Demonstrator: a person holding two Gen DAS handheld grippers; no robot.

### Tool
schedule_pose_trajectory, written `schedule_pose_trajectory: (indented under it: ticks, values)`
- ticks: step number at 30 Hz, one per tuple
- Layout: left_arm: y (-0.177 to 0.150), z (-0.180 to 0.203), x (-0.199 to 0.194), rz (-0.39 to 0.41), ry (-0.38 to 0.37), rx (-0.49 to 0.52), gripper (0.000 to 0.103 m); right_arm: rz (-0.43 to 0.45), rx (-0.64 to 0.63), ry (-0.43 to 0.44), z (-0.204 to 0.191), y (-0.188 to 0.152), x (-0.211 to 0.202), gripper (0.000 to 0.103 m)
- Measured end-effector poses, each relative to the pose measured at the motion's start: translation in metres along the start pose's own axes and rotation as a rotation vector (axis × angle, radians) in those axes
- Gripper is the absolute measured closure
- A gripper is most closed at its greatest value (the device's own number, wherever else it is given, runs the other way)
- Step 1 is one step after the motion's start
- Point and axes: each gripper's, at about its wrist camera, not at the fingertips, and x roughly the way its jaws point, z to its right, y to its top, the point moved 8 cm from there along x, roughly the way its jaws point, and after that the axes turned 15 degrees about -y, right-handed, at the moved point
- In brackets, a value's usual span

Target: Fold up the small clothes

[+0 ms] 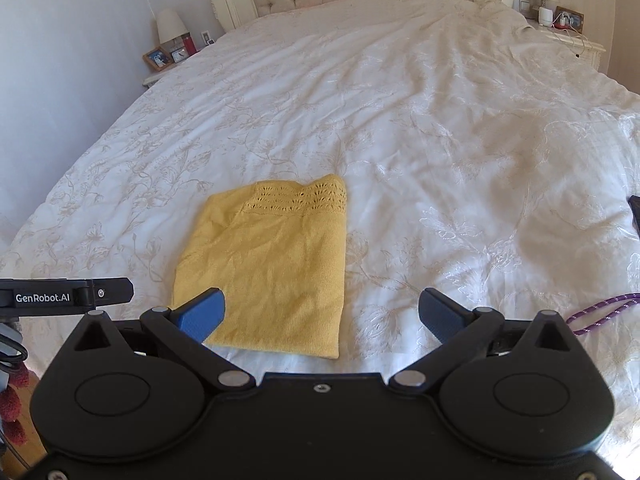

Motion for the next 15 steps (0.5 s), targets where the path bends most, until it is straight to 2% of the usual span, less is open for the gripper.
schedule_pose_trajectory:
  ticks: [3, 5, 10, 15]
  values:
    - [-0.001, 0.006, -0.016, 0.031, 0.059, 0.016, 0.001, 0.04, -0.004, -0.007, 0.0, -0.002, -0.014, 0.0]
    - [-0.002, 0.009, -0.024, 0.046, 0.07, 0.029, 0.001, 0.056, -0.017, -0.003, -0.001, -0.003, -0.021, 0.0]
    - [-0.008, 0.022, -0.038, 0.064, 0.036, 0.052, 0.001, 0.084, -0.036, -0.017, -0.002, -0.005, -0.038, 0.001]
    - [-0.019, 0.03, -0.042, 0.055, 0.03, 0.068, 0.001, 0.097, 0.001, 0.025, -0.001, -0.008, -0.052, 0.001]
